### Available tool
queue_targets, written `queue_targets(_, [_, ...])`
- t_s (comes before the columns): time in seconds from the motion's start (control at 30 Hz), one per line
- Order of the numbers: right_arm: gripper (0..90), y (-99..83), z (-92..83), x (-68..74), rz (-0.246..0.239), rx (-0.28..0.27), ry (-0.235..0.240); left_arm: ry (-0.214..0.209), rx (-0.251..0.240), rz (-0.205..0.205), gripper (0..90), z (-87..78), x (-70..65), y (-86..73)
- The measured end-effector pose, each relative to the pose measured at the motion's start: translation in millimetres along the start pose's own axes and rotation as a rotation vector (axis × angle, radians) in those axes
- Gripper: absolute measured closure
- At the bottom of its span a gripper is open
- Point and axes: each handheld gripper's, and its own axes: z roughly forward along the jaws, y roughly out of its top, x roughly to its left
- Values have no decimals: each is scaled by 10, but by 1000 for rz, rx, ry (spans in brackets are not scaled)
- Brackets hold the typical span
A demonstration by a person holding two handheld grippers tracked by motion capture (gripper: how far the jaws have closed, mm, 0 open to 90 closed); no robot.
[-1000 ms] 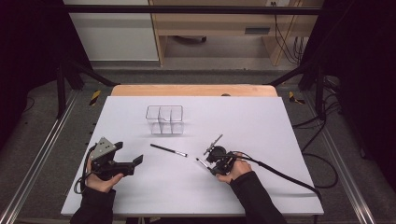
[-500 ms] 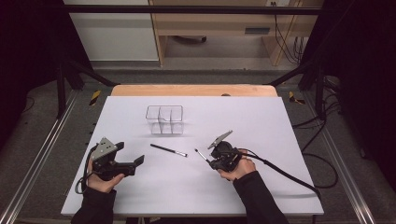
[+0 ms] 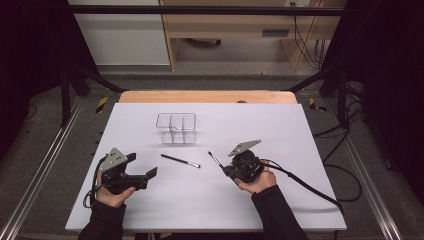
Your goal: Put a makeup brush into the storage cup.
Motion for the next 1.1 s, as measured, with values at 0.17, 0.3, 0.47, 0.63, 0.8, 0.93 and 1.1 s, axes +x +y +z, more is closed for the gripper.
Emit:
queue_targets(0.17, [843,-45,-37,-22,12,-75,2,-8,0,-1,49,23,-42,4])
queue_targets(0.3, [844,-81,-75,-36,22,-151,20,-15,-6,-5,49,44,-81,9])
queue_targets(0.47, [843,-120,-92,-19,17,-204,31,-17,-6,-2,48,69,-133,19])
queue_targets(0.63, [843,-127,-114,9,13,-241,37,-22,-15,-14,49,85,-179,36])
queue_targets(0.8, [843,-116,-134,8,18,-275,55,-19,-31,-28,49,103,-232,62])
queue_targets(0.93, [843,-108,-136,-2,18,-293,54,-17,-42,-32,50,106,-265,90])
queue_targets(1.1, [844,-100,-147,4,26,-328,65,-24,-56,-52,51,118,-283,129])
